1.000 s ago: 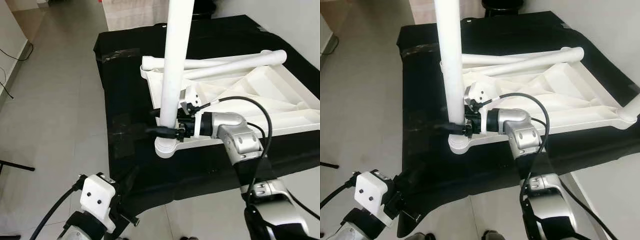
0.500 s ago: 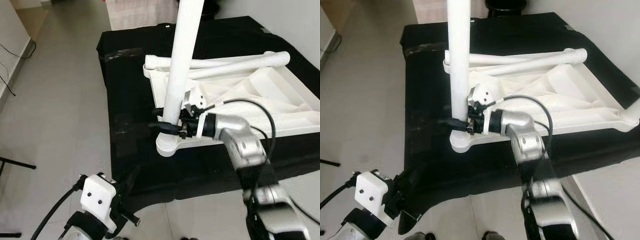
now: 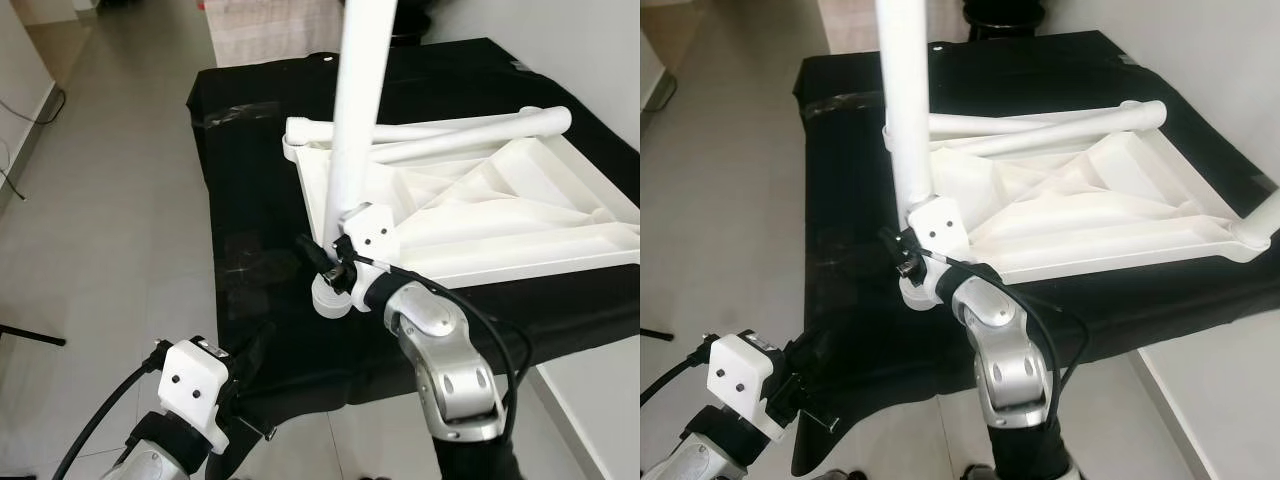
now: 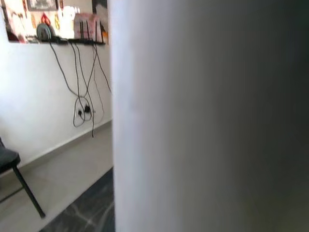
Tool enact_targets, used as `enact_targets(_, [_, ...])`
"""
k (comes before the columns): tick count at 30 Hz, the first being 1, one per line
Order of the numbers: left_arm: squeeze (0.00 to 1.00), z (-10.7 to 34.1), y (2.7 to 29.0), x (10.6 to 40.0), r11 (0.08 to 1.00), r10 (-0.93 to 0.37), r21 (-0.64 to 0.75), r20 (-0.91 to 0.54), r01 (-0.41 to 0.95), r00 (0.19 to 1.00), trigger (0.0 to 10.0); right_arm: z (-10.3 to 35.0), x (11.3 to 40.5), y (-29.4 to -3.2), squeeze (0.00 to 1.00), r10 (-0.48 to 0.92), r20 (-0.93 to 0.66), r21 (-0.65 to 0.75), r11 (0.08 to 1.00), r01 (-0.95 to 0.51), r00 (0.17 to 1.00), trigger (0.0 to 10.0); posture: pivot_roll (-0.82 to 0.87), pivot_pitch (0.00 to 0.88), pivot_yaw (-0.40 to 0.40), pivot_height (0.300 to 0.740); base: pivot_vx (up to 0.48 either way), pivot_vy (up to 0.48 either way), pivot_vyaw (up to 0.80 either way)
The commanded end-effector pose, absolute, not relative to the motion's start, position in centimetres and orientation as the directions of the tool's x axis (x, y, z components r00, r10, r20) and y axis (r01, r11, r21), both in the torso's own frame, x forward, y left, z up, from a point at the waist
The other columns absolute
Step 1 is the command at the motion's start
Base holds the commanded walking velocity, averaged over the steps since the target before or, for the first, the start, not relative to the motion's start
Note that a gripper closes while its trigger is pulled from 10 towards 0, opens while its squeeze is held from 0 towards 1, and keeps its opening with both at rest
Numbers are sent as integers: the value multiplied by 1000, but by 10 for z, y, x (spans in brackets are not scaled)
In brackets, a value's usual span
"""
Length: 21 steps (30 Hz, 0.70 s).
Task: Building children table
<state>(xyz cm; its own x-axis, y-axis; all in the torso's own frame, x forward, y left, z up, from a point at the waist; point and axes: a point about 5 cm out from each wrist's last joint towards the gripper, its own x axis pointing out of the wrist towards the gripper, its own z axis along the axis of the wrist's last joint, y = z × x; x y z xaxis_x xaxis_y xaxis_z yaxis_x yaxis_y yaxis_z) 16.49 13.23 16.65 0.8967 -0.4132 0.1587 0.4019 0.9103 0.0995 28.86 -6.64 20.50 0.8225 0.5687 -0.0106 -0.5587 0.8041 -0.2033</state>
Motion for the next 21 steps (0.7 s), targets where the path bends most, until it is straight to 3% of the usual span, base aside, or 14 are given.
enact_targets(1, [0,163,134,163,913,-407,98,144,396,902,10000,189,291,-70,0,529,-108,-217,814,-539,842,10000,17,181,-40,740,0,0,0])
enact_targets(2, [0,163,134,164,914,-405,98,145,394,903,10000,193,292,-69,0,557,-106,-217,796,-566,824,10000,17,179,-40,740,0,0,0])
enact_targets(3, [0,163,133,163,914,-404,95,147,394,903,10000,212,301,-68,1000,707,-44,-128,697,-706,706,10000,21,175,-40,740,0,0,0])
enact_targets(4, [0,163,133,163,914,-404,94,147,394,903,10000,219,304,-68,1000,761,-16,-106,644,-757,649,10000,21,175,-40,740,0,0,0])
enact_targets(7, [0,163,133,163,914,-406,93,146,396,902,10000,225,305,-69,1000,798,8,-94,601,-794,603,10000,25,174,-39,740,0,0,0])
enact_targets(10, [0,163,132,162,911,-411,92,145,401,900,10000,230,313,-79,1000,920,-5,-136,386,-912,391,10000,58,177,-33,740,0,0,0])
enact_targets(14, [0,164,131,161,910,-413,91,143,403,900,10000,230,321,-88,1000,948,-44,-180,303,-936,315,10000,67,176,-32,740,0,0,0])
enact_targets(15, [0,164,131,160,910,-413,92,142,404,899,10000,230,325,-91,0,958,-60,-178,267,-947,282,10000,80,180,-31,740,0,0,0])
enact_targets(19, [0,165,130,156,910,-413,93,139,404,900,10000,234,339,-97,0,988,-63,-98,138,-986,144,10000,102,194,-30,740,0,0,0])
enact_targets(21, [0,165,130,156,910,-414,93,139,404,900,10000,234,341,-98,0,991,-59,-85,116,-990,122,10000,102,194,-30,740,0,0,0])
